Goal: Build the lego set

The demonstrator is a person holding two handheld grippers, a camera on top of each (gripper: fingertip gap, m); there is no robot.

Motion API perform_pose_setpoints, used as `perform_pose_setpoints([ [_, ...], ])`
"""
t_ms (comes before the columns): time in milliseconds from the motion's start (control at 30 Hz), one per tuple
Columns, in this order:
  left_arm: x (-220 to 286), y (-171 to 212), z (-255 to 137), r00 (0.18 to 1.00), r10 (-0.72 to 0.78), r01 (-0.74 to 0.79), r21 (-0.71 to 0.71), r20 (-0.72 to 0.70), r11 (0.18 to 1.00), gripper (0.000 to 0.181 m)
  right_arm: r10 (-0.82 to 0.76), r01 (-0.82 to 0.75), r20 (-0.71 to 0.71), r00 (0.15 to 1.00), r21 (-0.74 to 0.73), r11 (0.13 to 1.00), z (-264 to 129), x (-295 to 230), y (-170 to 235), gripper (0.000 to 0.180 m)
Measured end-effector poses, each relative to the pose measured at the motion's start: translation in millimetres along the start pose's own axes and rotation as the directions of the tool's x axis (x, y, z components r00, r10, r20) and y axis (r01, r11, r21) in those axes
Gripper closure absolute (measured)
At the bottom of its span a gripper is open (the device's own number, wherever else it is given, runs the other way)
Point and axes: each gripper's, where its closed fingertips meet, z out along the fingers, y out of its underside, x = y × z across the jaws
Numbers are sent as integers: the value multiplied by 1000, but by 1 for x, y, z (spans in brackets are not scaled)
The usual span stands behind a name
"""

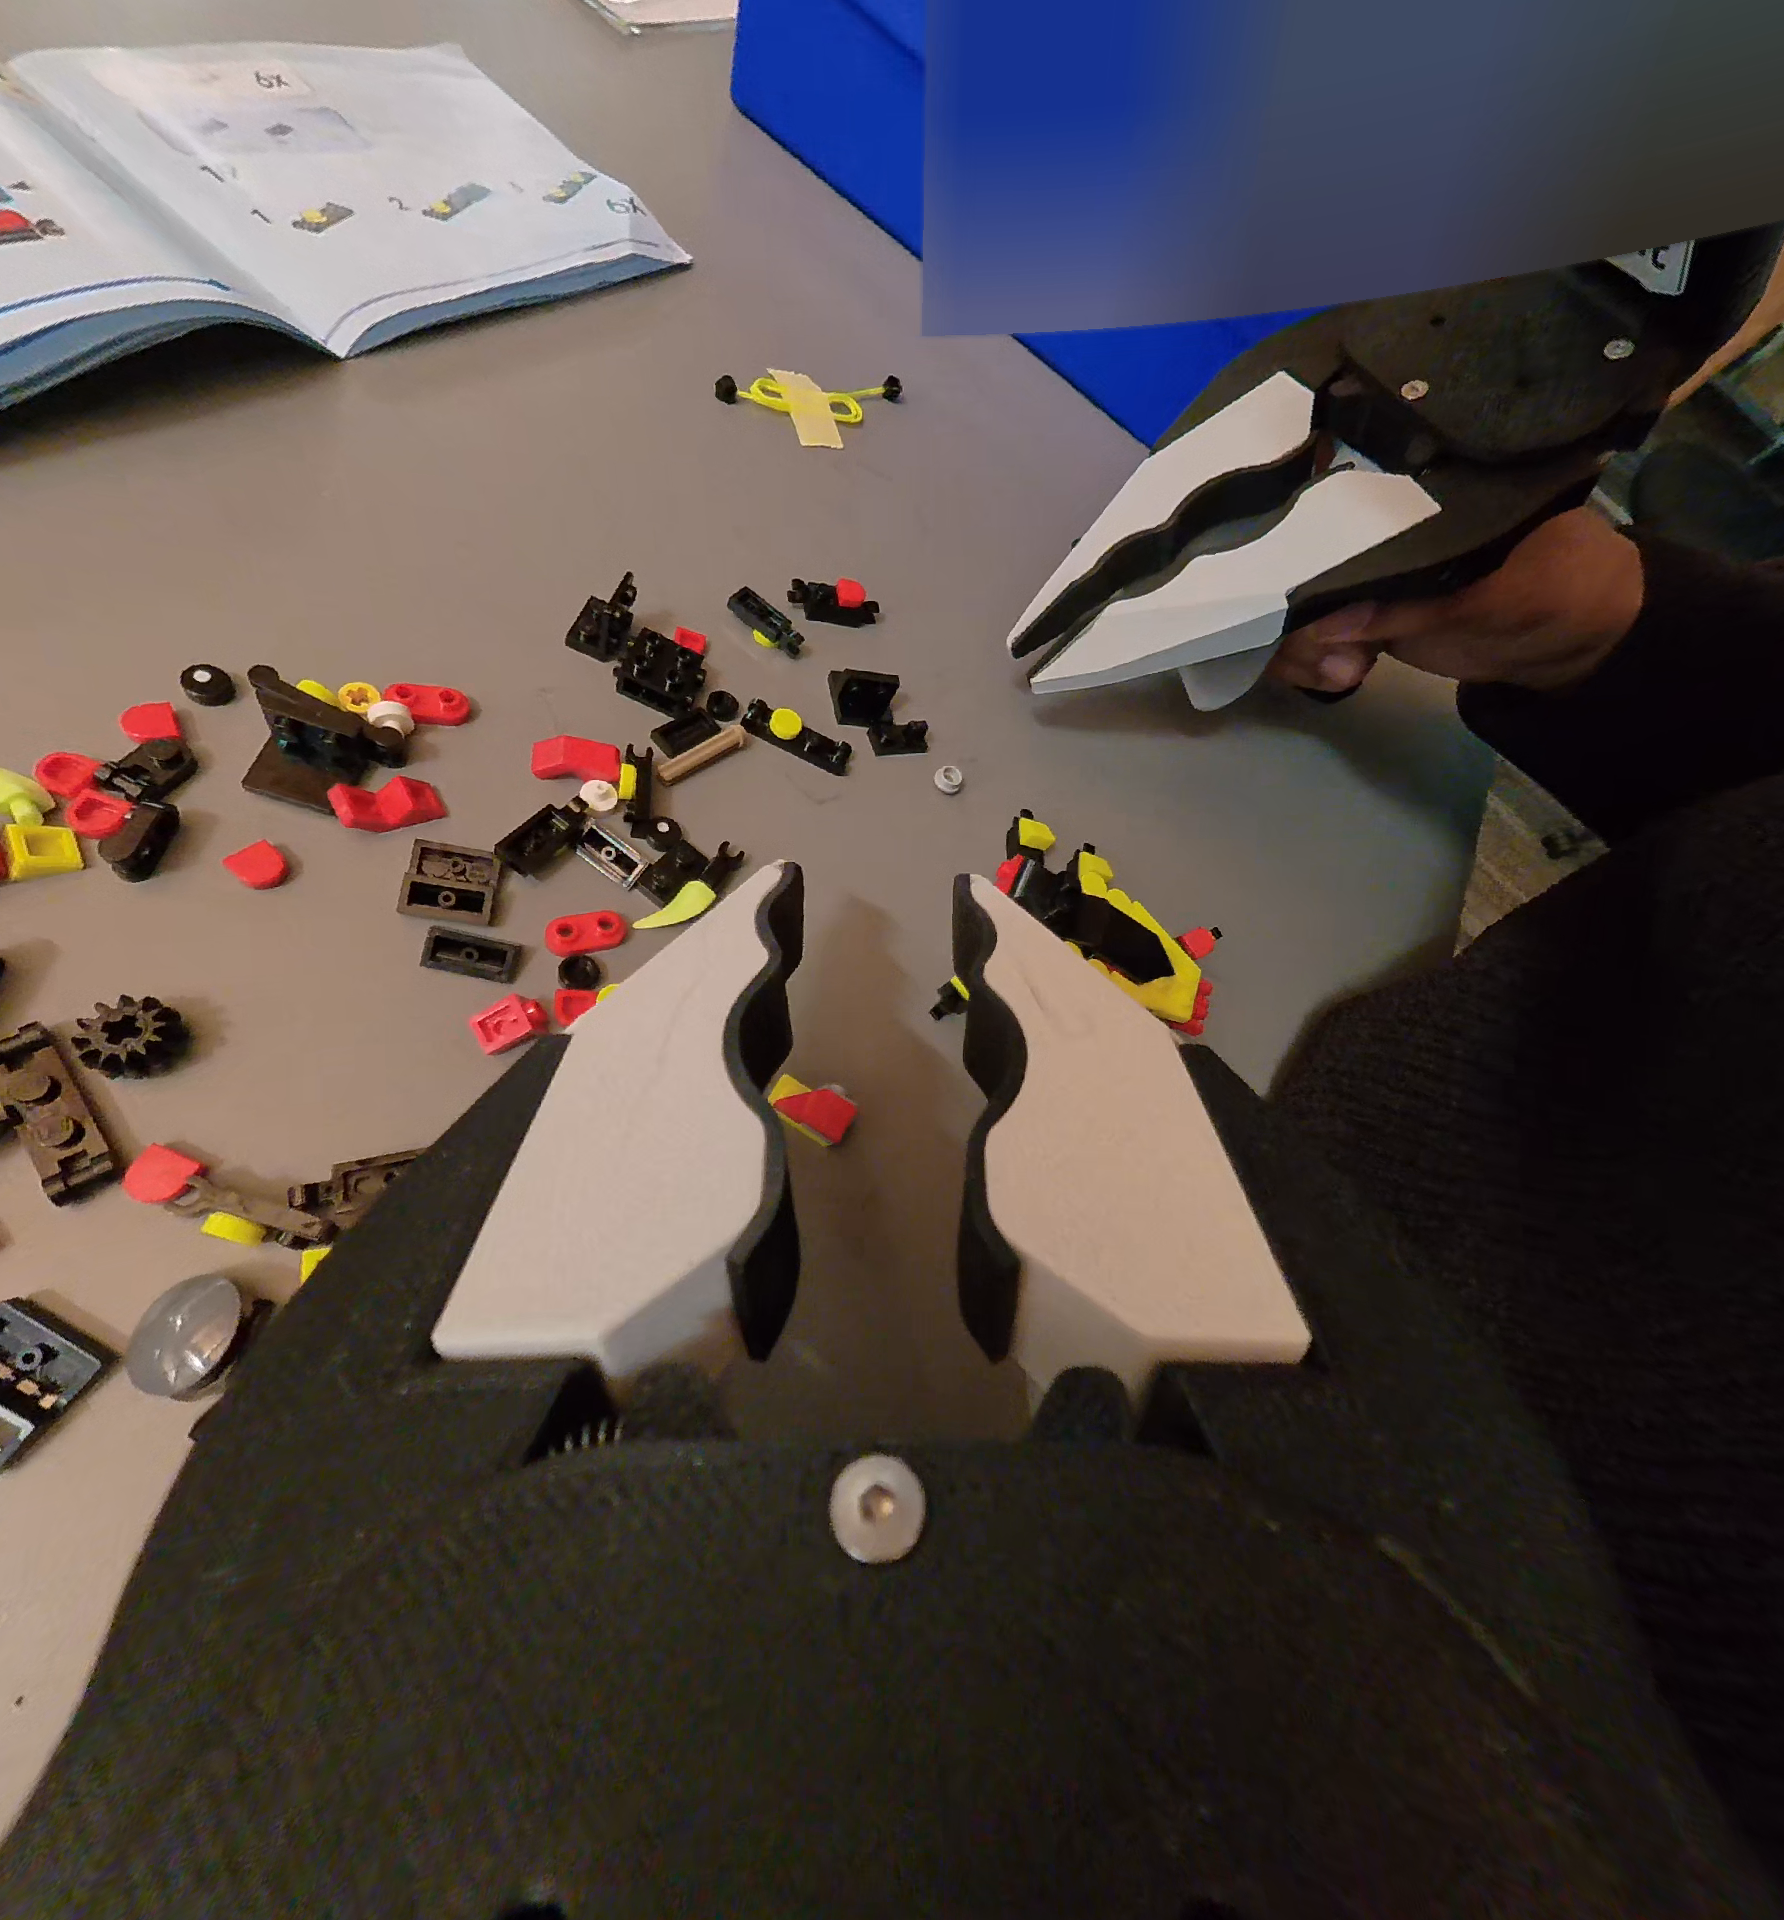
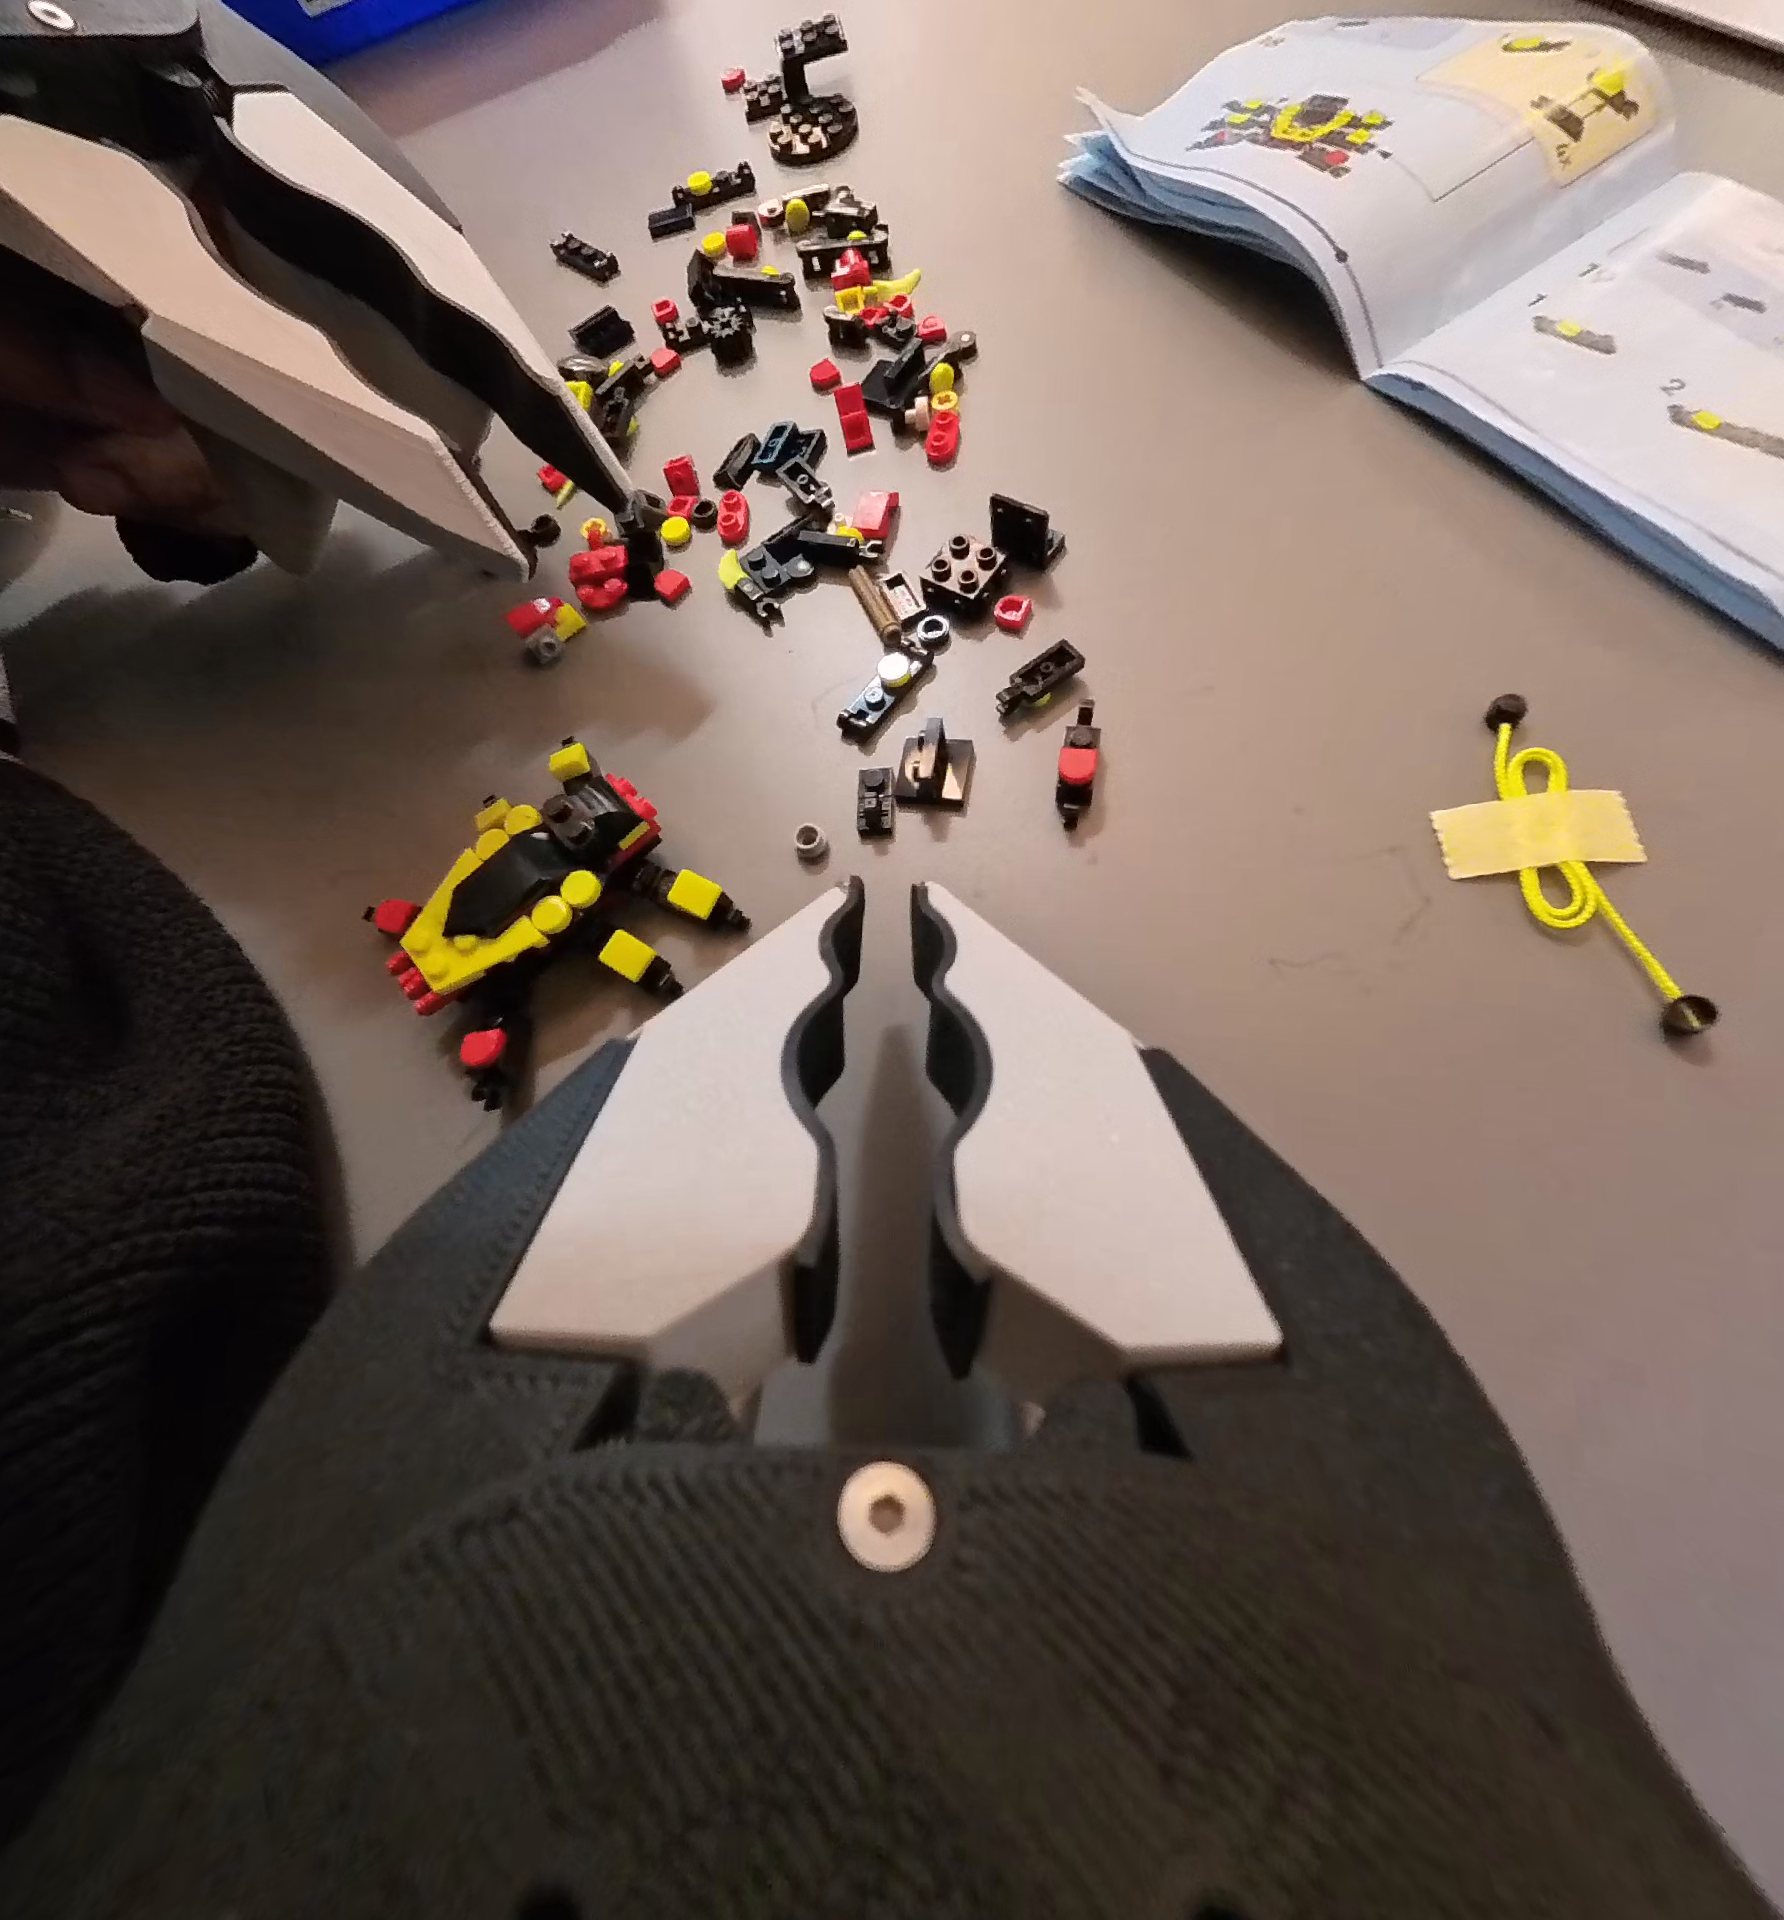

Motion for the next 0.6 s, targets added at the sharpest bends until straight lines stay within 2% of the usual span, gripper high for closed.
perform_pose_setpoints([
  [400, 14, -3, -9, 1000, 22, -22, 12, -20, 1000, 154, -12, 12, -1, 1000, 52, 999, -11, -7, -10, 173],
  [600, 20, -2, -10, 999, -6, 7, 18, -46, 1000, 154, 51, -50, -6, 999, 84, 995, -19, -5, -15, 173],
])
